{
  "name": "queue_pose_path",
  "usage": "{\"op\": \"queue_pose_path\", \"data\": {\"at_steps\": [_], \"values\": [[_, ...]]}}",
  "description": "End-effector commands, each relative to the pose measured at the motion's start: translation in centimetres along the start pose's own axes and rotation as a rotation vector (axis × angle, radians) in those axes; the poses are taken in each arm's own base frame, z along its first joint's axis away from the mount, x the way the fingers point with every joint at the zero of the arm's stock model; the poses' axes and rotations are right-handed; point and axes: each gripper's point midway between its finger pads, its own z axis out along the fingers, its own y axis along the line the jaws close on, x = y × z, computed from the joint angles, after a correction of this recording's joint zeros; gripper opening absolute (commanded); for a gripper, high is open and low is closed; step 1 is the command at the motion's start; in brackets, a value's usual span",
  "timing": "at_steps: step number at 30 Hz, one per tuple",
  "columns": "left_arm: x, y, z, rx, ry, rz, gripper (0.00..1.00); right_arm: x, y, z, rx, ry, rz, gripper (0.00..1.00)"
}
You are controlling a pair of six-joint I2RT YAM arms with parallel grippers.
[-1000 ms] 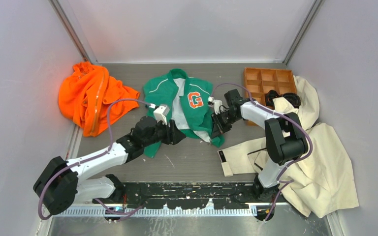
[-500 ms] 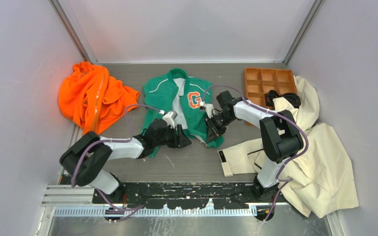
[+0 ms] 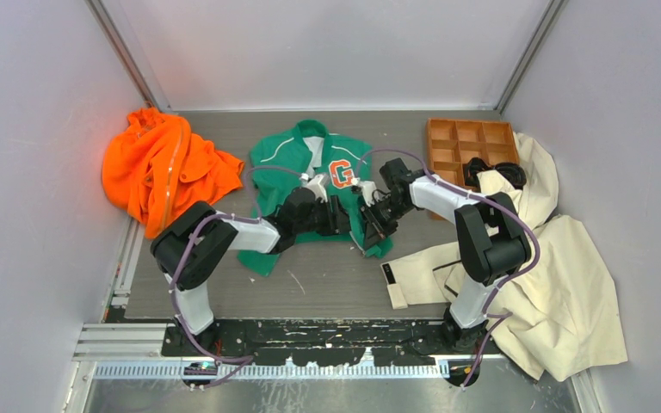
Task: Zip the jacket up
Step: Adjust the jacket at the center of the board.
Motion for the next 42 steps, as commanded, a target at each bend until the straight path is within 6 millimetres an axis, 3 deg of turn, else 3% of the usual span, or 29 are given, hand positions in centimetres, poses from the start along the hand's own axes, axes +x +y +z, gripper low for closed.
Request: {"op": "queue_pose_path", "data": {"at_steps": [1, 6, 10, 14, 29, 37, 42], "values": [[-3.1, -1.5, 1.5, 0.046, -0.06, 0.03, 0.44, -2.5, -1.6, -1.6, 0.115, -0.086, 0.016, 0.06], [-4.0, -0.9, 2.7, 0.019, -0.059, 0.035, 0.43, -3.3, -4.8, -3.2, 0.218, -0.188, 0.117, 0.07], [-4.9, -0.2, 3.3, -0.009, -0.073, 0.04, 0.44, -3.0, -5.0, -2.9, 0.205, -0.176, 0.137, 0.08], [-5.8, 0.1, 2.4, -0.047, -0.095, 0.059, 0.46, -2.5, -5.3, -2.3, 0.189, -0.135, 0.154, 0.1], [-6.0, -3.0, -8.3, -0.084, -0.142, 0.19, 0.49, -3.0, -4.6, -3.5, 0.176, -0.158, 0.119, 0.31], [-4.7, -0.9, -13.4, -0.241, -0.113, 0.27, 0.49, -2.8, -4.5, -4.4, 0.183, -0.159, 0.079, 0.39], [-3.9, -0.8, -15.9, -0.258, -0.108, 0.275, 0.5, -2.6, -3.6, -4.3, 0.137, -0.149, 0.055, 0.42]]}}
